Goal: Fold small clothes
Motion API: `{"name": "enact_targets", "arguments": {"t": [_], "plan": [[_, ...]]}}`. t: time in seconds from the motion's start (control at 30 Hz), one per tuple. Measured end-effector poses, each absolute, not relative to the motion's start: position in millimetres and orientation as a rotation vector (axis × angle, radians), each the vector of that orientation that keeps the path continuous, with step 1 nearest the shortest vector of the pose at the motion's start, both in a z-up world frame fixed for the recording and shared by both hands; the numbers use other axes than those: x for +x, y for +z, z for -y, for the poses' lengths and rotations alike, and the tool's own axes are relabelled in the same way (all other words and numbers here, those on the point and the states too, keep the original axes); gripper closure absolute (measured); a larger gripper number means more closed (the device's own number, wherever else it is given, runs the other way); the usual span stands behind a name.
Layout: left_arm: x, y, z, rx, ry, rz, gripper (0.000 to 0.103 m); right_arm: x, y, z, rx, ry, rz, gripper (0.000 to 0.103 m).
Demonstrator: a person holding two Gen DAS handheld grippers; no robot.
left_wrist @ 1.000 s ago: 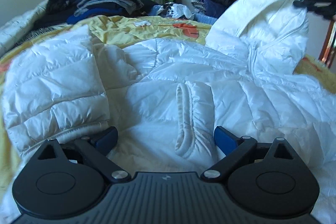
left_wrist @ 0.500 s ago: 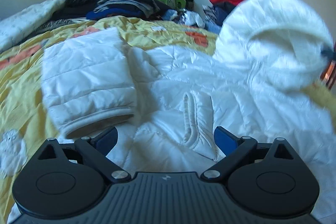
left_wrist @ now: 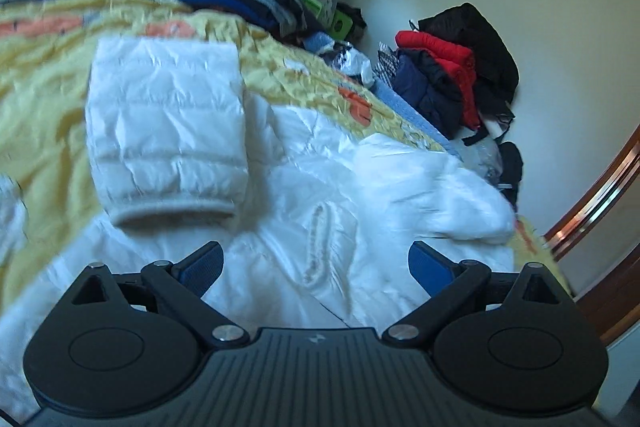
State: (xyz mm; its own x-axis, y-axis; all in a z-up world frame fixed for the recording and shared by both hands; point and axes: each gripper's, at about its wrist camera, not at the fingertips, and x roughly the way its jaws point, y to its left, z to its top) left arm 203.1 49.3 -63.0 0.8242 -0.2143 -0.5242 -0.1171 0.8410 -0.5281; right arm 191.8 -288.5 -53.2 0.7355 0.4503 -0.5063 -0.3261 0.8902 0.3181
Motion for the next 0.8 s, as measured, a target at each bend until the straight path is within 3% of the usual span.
{"name": "enact_targets", "arguments": {"t": [0.2, 0.3, 0.47, 0.53, 0.57, 0.6, 0.67, 0.8], "plan": [[230.4, -68.6, -35.0, -0.570, -0.067, -0.635, 0.003, 193.7, -39.5, 310.6, 0.395, 0.360, -0.513, 0.042], [248.3, -65.3, -22.2, -0.547, -0.087, -0.639, 0.003, 214.8, -37.0, 313.5, 0.519, 0.367, -0.499, 0.036], [281.2, -67.0, 4.3, -0.390, -0.034, -0.679, 0.005, 256.8, -53.8, 302.1, 0.665, 0.319, -0.569, 0.036], [291.1, -71.6, 9.2, -0.374, -0.068, -0.709, 0.033, 271.9, -63.2, 298.0, 0.711, 0.306, -0.601, 0.042], [296.7, -73.0, 11.8, -0.363, -0.089, -0.742, 0.064, 277.9, -66.0, 295.1, 0.723, 0.319, -0.617, 0.068], [300.3, -72.1, 12.2, -0.363, -0.091, -0.771, 0.072, 283.7, -67.0, 290.7, 0.722, 0.330, -0.636, 0.090], [300.3, -62.2, 7.5, -0.400, -0.113, -0.778, 0.083, 282.6, -56.1, 288.0, 0.734, 0.332, -0.607, 0.090], [280.2, -26.8, -11.6, -0.497, -0.197, -0.731, 0.085, 260.1, -15.1, 291.7, 0.723, 0.392, -0.484, 0.090]]}}
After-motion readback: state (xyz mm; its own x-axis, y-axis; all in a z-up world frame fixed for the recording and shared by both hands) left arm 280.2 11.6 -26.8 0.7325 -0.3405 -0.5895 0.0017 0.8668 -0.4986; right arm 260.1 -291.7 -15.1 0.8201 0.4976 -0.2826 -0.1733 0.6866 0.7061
